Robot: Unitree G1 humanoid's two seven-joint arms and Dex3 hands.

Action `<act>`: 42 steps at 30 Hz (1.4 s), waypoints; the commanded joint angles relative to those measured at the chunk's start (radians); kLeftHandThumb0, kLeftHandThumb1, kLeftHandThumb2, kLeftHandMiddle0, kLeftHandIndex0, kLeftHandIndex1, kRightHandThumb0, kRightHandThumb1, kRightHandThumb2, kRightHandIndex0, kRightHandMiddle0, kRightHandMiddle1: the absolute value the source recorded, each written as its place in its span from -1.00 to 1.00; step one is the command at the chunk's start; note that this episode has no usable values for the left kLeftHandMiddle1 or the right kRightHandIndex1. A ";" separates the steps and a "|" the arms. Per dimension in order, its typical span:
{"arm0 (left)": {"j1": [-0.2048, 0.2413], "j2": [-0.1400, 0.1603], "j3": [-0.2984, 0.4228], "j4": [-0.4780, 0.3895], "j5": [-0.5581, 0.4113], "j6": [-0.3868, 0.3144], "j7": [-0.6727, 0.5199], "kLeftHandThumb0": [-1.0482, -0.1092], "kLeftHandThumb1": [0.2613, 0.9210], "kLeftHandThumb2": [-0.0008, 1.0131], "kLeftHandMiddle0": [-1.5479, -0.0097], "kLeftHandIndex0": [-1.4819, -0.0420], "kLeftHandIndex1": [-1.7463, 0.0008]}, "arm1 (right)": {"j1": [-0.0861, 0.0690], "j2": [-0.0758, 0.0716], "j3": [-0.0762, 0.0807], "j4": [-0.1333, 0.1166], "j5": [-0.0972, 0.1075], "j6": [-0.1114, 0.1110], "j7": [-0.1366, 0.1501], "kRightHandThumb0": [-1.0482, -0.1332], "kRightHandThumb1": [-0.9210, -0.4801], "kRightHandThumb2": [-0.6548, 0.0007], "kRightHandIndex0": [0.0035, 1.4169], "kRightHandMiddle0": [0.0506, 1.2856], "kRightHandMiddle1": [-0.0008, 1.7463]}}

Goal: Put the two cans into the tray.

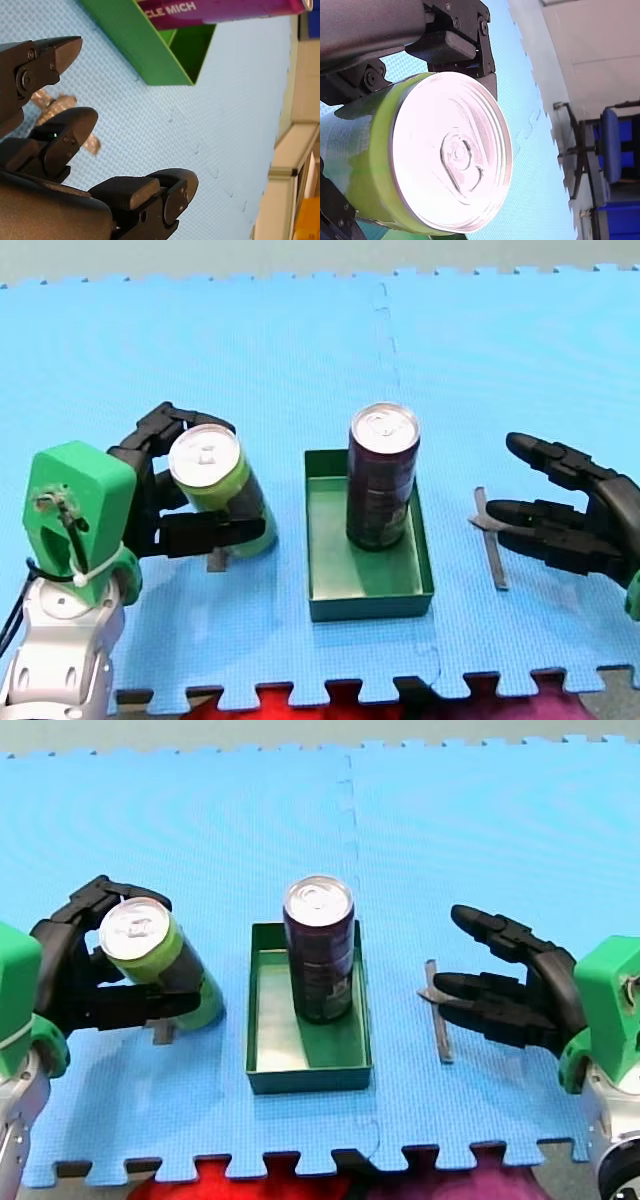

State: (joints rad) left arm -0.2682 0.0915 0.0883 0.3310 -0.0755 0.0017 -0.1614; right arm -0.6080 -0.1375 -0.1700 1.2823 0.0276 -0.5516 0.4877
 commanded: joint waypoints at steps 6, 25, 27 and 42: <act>0.075 0.059 -0.039 -0.431 0.035 0.125 -0.021 0.59 0.65 -1.00 -0.22 0.32 -1.00 | 0.010 -0.001 -0.008 -0.001 0.015 -0.002 0.040 -0.52 -0.12 1.00 0.20 -0.33 -1.00; 0.114 0.088 -0.062 -0.635 0.095 0.270 -0.035 0.60 0.66 -1.00 -0.21 0.33 -1.00 | 0.011 0.002 -0.009 -0.002 0.013 0.015 0.049 -0.39 -0.04 1.00 0.19 -0.34 -1.00; 0.116 0.089 -0.065 -0.652 0.098 0.283 -0.037 0.61 0.66 -1.00 -0.21 0.33 -1.00 | 0.011 0.003 -0.008 -0.002 0.012 0.015 0.048 -0.38 -0.04 1.00 0.19 -0.34 -1.00; 0.097 0.076 -0.105 -0.711 0.093 0.344 -0.037 0.58 0.67 -1.00 -0.20 0.33 -1.00 | 0.011 0.006 0.001 -0.006 0.007 0.018 0.038 -0.34 -0.02 1.00 0.17 -0.35 -1.00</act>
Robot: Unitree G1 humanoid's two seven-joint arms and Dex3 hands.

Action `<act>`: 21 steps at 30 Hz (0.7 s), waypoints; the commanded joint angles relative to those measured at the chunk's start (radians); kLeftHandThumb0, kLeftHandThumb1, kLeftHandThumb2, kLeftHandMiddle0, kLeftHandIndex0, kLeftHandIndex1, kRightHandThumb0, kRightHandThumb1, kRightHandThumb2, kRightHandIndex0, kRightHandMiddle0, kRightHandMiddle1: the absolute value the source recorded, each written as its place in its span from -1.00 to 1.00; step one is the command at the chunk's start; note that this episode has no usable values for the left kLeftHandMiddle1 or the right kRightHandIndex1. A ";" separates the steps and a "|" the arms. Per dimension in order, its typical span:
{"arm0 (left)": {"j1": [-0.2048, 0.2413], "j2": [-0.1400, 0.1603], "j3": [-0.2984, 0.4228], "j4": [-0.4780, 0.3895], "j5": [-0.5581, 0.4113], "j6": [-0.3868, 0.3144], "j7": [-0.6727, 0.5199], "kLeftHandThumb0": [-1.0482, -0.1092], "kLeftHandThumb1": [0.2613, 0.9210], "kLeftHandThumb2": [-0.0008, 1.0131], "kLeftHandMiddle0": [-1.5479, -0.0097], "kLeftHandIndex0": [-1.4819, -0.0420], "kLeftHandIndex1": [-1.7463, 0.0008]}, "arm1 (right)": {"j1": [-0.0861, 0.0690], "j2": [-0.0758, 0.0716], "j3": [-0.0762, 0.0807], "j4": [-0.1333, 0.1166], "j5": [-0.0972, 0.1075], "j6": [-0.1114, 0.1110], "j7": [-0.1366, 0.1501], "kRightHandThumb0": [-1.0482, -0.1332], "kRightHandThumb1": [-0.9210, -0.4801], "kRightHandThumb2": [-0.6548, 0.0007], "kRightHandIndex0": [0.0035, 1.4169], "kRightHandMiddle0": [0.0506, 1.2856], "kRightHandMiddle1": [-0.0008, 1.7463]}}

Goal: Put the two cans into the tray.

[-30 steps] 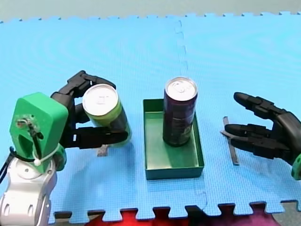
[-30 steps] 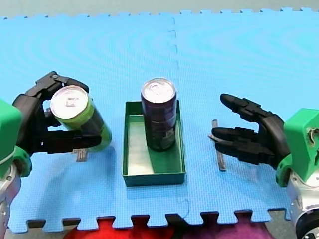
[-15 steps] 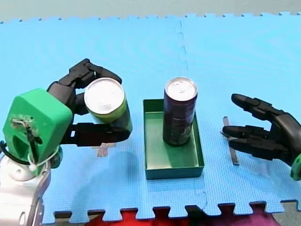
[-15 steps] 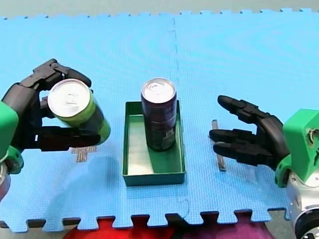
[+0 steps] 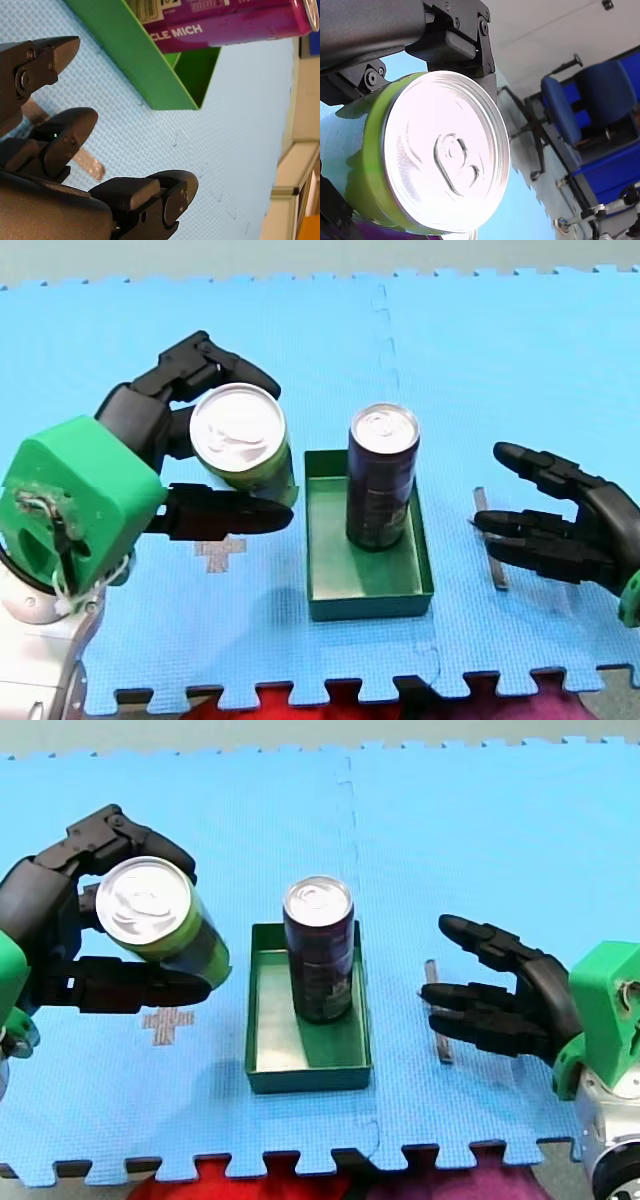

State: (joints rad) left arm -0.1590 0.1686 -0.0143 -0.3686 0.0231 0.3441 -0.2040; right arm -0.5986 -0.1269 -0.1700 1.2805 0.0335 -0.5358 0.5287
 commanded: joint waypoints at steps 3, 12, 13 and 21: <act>-0.015 0.000 -0.008 -0.010 -0.009 -0.001 0.001 0.56 0.67 -1.00 -0.19 0.33 -1.00 | 0.003 -0.003 0.002 -0.005 0.002 0.002 -0.003 -0.33 -0.02 1.00 0.17 -0.35 -1.00; -0.024 -0.007 -0.018 0.046 -0.031 -0.072 -0.012 0.52 0.68 -0.99 -0.19 0.33 -1.00 | 0.004 -0.001 0.006 -0.008 0.001 0.003 -0.012 -0.31 -0.02 1.00 0.17 -0.35 -1.00; -0.025 -0.008 -0.019 0.054 -0.032 -0.080 -0.012 0.52 0.68 -0.99 -0.19 0.33 -1.00 | 0.004 -0.001 0.006 -0.008 0.002 0.003 -0.012 -0.31 -0.02 1.00 0.17 -0.35 -1.00; -0.045 -0.016 -0.025 0.114 -0.035 -0.093 -0.011 0.49 0.68 -0.99 -0.19 0.33 -1.00 | 0.004 -0.003 0.004 -0.011 0.004 0.006 -0.014 -0.28 -0.02 1.00 0.17 -0.36 -1.00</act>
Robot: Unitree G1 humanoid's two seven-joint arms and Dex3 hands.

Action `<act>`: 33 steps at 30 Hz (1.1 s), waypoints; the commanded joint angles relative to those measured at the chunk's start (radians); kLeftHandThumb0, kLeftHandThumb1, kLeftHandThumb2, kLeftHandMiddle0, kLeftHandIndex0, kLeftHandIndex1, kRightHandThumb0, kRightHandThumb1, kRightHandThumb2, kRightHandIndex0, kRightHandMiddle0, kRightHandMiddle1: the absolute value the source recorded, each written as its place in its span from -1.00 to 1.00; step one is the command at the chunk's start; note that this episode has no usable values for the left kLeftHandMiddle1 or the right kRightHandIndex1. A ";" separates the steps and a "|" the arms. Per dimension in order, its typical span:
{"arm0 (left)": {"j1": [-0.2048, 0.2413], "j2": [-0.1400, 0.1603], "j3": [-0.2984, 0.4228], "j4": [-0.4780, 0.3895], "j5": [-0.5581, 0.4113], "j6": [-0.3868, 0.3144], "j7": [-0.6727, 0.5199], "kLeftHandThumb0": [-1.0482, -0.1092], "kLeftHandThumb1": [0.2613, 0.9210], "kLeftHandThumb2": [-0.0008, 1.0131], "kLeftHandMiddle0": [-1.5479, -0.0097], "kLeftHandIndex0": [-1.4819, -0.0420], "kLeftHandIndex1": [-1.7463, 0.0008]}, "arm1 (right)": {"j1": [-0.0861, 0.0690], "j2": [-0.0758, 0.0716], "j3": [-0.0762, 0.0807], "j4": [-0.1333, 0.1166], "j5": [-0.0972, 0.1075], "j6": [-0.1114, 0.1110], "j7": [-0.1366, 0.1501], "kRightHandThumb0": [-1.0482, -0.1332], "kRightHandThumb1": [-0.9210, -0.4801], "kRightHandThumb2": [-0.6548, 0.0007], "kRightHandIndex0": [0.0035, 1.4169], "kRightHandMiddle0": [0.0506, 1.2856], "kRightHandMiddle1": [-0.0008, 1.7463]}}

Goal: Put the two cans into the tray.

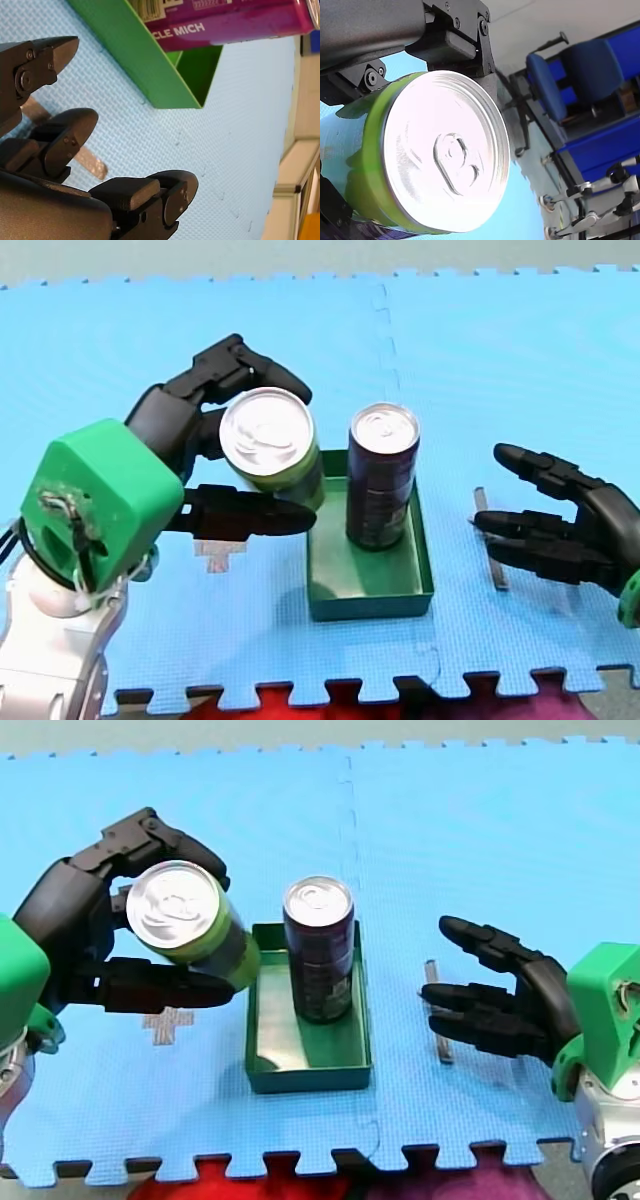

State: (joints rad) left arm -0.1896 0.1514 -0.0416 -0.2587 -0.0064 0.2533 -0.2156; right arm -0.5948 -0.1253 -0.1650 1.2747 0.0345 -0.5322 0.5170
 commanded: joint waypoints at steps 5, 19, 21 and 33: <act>-0.019 0.002 -0.002 0.015 -0.007 0.010 -0.003 0.48 0.69 -0.99 -0.19 0.33 -1.00 | 0.001 -0.005 -0.001 -0.007 0.004 0.001 -0.009 -0.29 -0.02 1.00 0.17 -0.36 -1.00; -0.051 -0.001 -0.036 0.058 0.005 0.034 -0.006 0.50 0.71 -0.99 -0.18 0.35 -1.00 | 0.000 -0.005 -0.004 -0.005 0.005 -0.011 -0.017 -0.28 -0.05 0.99 0.18 -0.35 -1.00; -0.056 -0.005 -0.036 0.063 0.000 0.047 -0.009 0.51 0.71 -0.99 -0.17 0.35 -1.00 | 0.000 -0.005 -0.005 -0.005 0.005 -0.014 -0.018 -0.28 -0.06 0.99 0.18 -0.35 -1.00; -0.071 -0.026 -0.045 0.092 -0.010 0.024 -0.016 0.56 0.71 -0.99 -0.16 0.35 -1.00 | -0.001 -0.004 -0.006 -0.004 0.005 -0.019 -0.018 -0.28 -0.08 0.99 0.19 -0.35 -1.00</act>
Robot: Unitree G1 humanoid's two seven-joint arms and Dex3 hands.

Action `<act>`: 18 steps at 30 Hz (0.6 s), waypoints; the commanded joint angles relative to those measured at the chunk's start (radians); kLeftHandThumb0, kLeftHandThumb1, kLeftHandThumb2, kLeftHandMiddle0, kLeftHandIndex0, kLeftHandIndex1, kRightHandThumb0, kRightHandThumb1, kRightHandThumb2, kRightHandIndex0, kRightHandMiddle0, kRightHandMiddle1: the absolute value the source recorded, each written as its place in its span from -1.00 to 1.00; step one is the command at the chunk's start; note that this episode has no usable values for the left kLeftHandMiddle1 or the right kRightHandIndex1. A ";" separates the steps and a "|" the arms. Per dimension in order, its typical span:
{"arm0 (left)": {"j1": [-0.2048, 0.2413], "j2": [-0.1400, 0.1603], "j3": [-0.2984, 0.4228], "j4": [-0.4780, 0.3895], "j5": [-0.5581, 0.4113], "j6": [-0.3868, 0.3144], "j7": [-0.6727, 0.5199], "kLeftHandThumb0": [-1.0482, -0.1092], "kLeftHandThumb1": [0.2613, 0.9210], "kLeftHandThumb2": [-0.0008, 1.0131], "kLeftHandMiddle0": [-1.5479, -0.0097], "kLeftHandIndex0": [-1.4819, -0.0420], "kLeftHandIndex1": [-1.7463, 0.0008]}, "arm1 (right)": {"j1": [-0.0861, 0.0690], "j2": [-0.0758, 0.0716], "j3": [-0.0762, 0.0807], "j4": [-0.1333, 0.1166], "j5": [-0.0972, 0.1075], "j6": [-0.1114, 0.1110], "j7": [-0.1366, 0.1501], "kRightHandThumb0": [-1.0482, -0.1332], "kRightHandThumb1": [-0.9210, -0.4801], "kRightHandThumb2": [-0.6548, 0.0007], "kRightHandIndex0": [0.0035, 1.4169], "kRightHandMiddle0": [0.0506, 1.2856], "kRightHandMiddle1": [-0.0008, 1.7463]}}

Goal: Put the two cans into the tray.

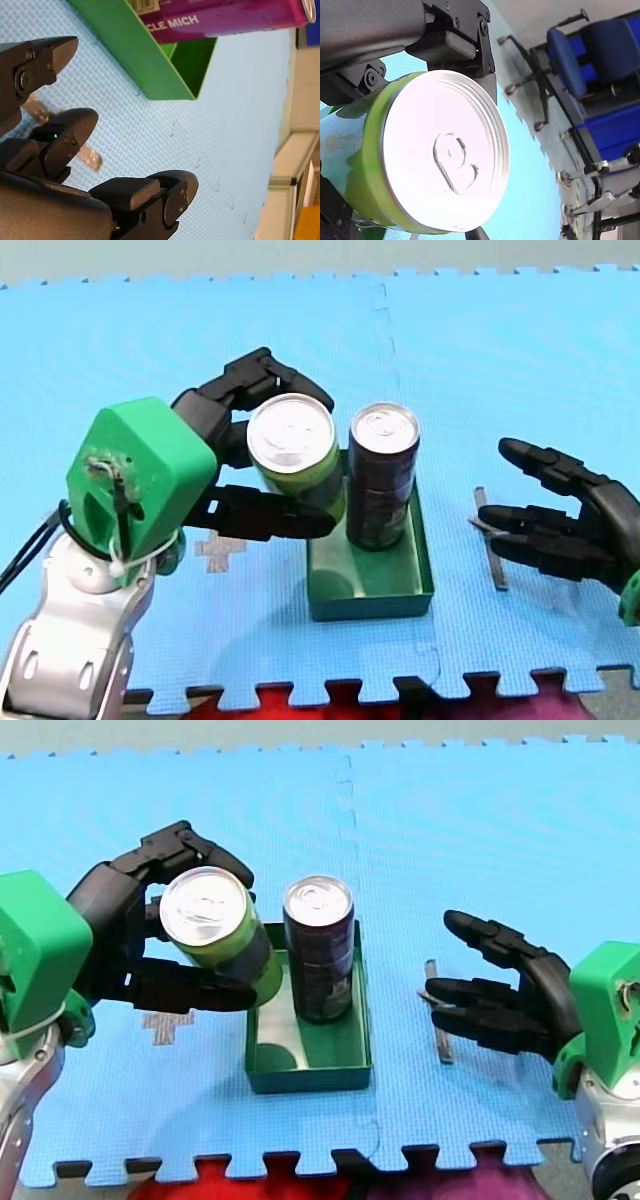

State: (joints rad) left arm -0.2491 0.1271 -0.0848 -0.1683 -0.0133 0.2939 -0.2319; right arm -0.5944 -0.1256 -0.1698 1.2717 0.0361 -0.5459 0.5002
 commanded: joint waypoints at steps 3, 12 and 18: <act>-0.018 0.000 -0.011 0.015 0.008 -0.041 0.000 0.55 0.71 -0.99 -0.16 0.35 -1.00 | -0.002 -0.004 -0.001 -0.001 0.004 -0.004 -0.001 -0.28 -0.08 0.99 0.19 -0.35 -1.00; -0.034 0.008 -0.021 0.037 0.025 -0.065 -0.006 0.52 0.72 -0.99 -0.17 0.34 -1.00 | -0.006 -0.001 -0.001 -0.002 0.004 0.002 -0.006 -0.29 -0.09 1.00 0.20 -0.35 -1.00; -0.037 0.008 -0.029 0.022 0.031 -0.046 -0.006 0.50 0.72 -0.99 -0.17 0.33 -1.00 | -0.007 0.000 -0.001 -0.002 0.004 0.001 -0.012 -0.32 -0.10 1.00 0.20 -0.35 -1.00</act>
State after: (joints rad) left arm -0.2765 0.1330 -0.1121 -0.1347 0.0165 0.2463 -0.2386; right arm -0.5964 -0.1232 -0.1699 1.2716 0.0362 -0.5453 0.4919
